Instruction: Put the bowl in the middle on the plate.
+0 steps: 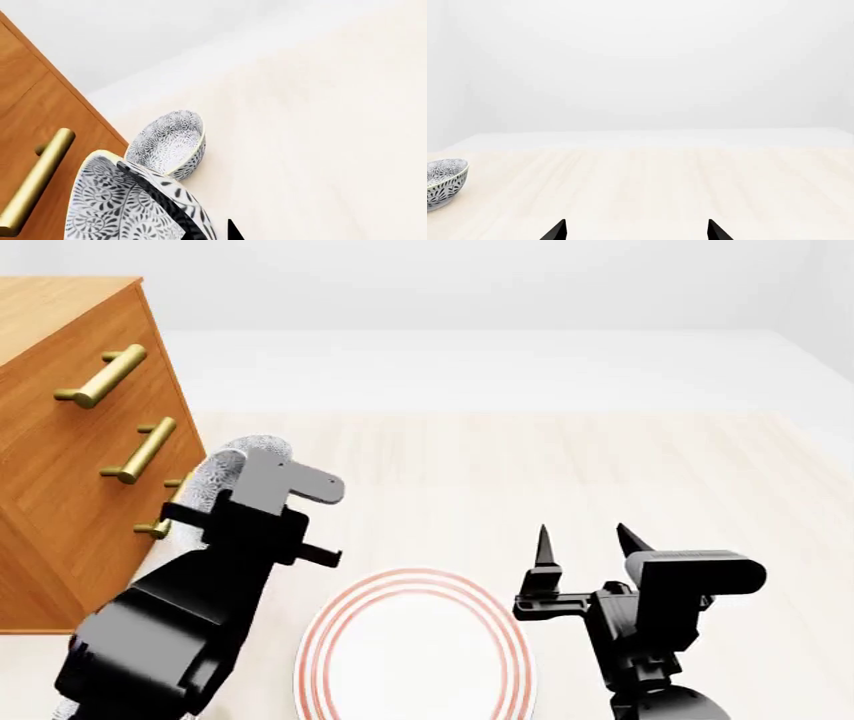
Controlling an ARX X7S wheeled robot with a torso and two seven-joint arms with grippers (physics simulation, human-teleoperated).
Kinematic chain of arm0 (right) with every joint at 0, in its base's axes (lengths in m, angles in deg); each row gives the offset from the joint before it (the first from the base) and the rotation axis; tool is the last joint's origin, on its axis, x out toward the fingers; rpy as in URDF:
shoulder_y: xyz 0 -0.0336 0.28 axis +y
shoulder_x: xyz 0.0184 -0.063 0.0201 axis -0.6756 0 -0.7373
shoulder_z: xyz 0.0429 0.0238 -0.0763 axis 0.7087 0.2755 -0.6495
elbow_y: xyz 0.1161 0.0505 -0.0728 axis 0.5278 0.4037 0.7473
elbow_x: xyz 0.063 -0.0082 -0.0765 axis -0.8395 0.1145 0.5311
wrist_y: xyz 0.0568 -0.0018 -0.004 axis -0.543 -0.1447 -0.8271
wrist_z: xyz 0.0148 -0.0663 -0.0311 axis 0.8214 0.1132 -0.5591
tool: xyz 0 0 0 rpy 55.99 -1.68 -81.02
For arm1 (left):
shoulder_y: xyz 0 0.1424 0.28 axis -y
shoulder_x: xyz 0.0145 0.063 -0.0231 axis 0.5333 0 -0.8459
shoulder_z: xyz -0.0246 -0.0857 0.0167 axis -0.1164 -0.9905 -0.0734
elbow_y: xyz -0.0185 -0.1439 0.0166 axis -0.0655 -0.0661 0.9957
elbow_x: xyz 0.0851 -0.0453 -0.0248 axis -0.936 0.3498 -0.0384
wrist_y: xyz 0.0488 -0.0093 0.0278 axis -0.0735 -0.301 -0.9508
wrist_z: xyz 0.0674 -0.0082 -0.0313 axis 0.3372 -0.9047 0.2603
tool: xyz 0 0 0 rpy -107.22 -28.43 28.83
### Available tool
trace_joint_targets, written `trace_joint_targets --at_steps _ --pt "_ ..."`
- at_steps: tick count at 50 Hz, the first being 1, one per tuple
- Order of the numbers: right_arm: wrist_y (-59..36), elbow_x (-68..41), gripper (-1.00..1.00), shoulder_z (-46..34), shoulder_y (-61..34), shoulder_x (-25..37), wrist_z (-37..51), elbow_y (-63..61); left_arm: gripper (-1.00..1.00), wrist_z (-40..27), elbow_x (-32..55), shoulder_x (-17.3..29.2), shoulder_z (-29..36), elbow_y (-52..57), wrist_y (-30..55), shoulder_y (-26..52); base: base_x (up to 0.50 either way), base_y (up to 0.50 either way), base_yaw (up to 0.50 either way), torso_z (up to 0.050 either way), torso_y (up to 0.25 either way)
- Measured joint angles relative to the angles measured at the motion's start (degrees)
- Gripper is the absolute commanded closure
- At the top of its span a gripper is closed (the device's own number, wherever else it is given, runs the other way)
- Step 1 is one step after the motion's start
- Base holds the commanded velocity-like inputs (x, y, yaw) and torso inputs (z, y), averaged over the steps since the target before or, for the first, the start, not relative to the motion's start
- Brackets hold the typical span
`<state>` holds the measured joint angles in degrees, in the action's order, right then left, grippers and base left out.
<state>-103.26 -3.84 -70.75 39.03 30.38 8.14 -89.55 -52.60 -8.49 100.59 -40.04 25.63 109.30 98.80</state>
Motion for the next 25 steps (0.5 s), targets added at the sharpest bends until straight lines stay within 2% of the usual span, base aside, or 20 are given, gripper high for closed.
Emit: trace_joint_targets --at_steps 11,25 --pt "0.16 -0.28 -1.0 -0.01 0.01 0.21 0.3 -0.03 1.0 1.68 0.27 4.71 7.64 14.72 0.27 -2.76 0.0 0.0 0.0 0.0 0.0" --pt "0.26 -0.66 -1.0 0.1 0.07 0.5 0.79 -0.19 1.0 4.52 -1.5 11.39 23.75 29.54 -0.28 -2.74 0.0 0.0 0.0 0.0 0.0"
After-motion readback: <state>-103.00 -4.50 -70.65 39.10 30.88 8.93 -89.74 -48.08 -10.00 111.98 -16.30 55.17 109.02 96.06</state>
